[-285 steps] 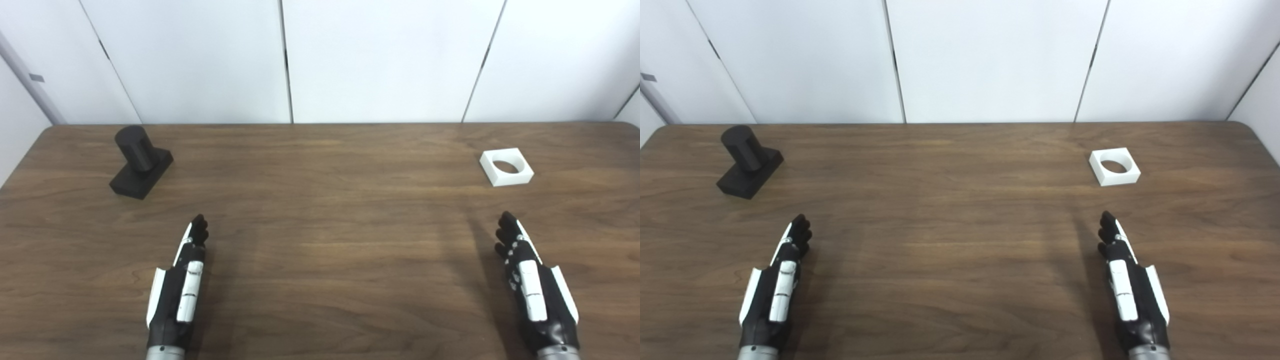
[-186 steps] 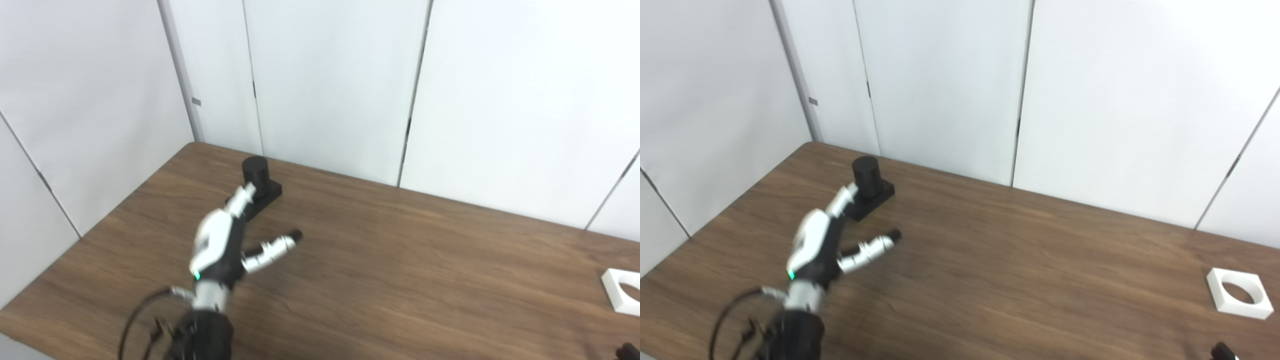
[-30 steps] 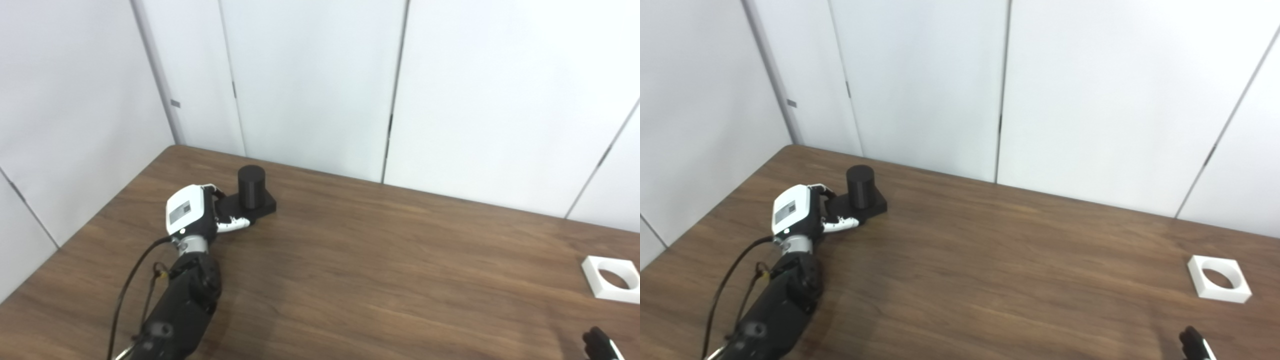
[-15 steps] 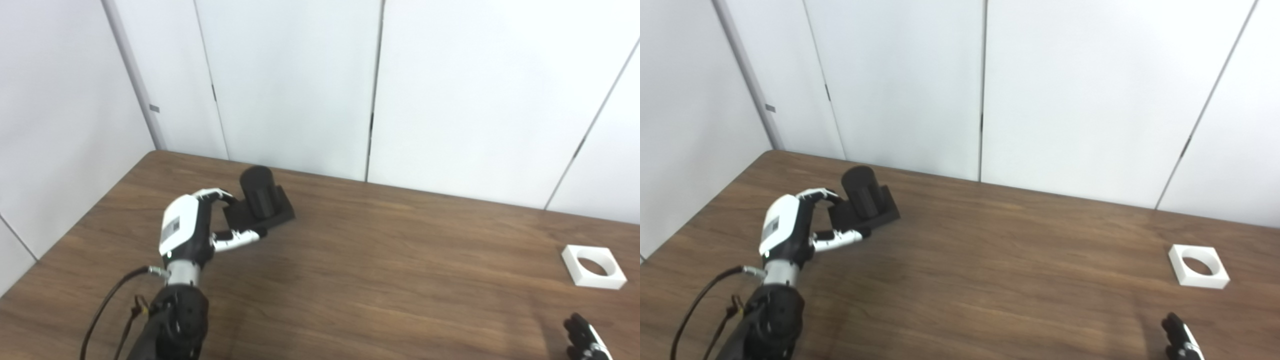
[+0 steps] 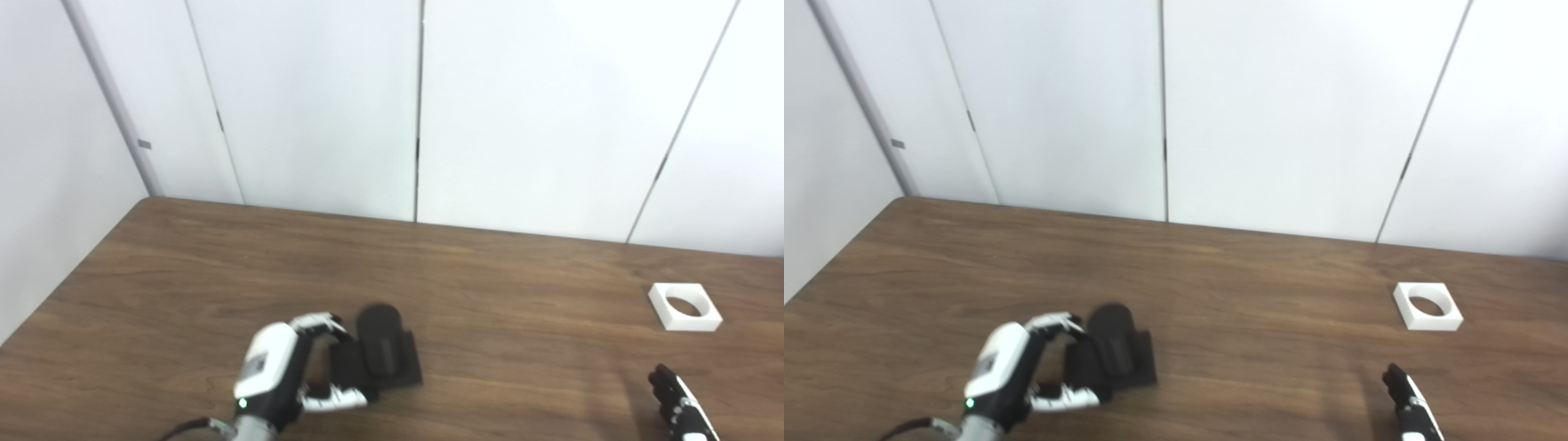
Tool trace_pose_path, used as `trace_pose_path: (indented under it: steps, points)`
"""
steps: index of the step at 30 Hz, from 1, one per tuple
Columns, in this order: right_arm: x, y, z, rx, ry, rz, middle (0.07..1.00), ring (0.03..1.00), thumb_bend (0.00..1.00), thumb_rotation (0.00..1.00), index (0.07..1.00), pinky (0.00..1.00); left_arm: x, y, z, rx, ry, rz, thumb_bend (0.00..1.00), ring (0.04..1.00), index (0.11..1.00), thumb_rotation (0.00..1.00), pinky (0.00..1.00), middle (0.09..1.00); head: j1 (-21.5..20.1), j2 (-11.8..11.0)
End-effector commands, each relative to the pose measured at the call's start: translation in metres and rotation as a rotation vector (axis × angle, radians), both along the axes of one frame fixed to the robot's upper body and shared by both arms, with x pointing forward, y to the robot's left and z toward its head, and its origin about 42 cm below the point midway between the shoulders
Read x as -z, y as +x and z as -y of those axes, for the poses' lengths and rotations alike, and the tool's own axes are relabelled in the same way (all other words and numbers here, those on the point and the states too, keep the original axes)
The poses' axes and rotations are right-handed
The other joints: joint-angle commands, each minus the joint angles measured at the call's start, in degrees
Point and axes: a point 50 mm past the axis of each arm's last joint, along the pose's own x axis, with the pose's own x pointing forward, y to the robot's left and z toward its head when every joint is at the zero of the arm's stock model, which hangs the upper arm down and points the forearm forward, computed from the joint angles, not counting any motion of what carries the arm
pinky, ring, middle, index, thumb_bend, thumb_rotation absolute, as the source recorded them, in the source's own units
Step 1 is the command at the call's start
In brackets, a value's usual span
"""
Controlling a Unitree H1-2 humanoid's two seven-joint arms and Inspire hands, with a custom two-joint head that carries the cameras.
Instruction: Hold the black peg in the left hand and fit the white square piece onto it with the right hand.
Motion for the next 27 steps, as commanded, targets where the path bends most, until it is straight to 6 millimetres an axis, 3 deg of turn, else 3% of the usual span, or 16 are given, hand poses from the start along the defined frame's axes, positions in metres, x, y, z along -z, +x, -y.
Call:
trace_pose_path:
  steps: [1, 8, 16, 27]
  points:
    - [-0.009, -0.004, -0.013, 0.015, 0.030, 0.043, 0.924, 0.958, 0.44, 1.00, 0.916, 1.00, -0.008, -0.004, 0.008, 0.041, 0.001, 0.062, 0.51, 0.836, 0.488, 0.05, 0.74, 0.783, -0.44, 0.38]
    - [-0.011, -0.006, -0.014, 0.014, 0.023, 0.044, 0.918, 0.949, 0.46, 1.00, 0.915, 0.98, 0.017, -0.027, 0.029, 0.138, -0.025, 0.019, 0.51, 0.821, 0.488, 0.04, 0.74, 0.775, -1.86, 1.59]
    - [-0.013, -0.008, -0.016, 0.019, 0.024, 0.039, 0.919, 0.953, 0.47, 1.00, 0.918, 0.99, 0.036, -0.045, 0.047, 0.244, -0.048, -0.004, 0.51, 0.830, 0.487, 0.04, 0.83, 0.776, -3.18, 2.61]
    - [-0.018, -0.007, -0.019, 0.013, 0.031, 0.033, 0.921, 0.955, 0.51, 1.00, 0.915, 1.00, 0.052, -0.053, 0.043, 0.247, -0.035, -0.042, 0.51, 0.845, 0.488, 0.04, 0.82, 0.791, -4.87, 5.62]
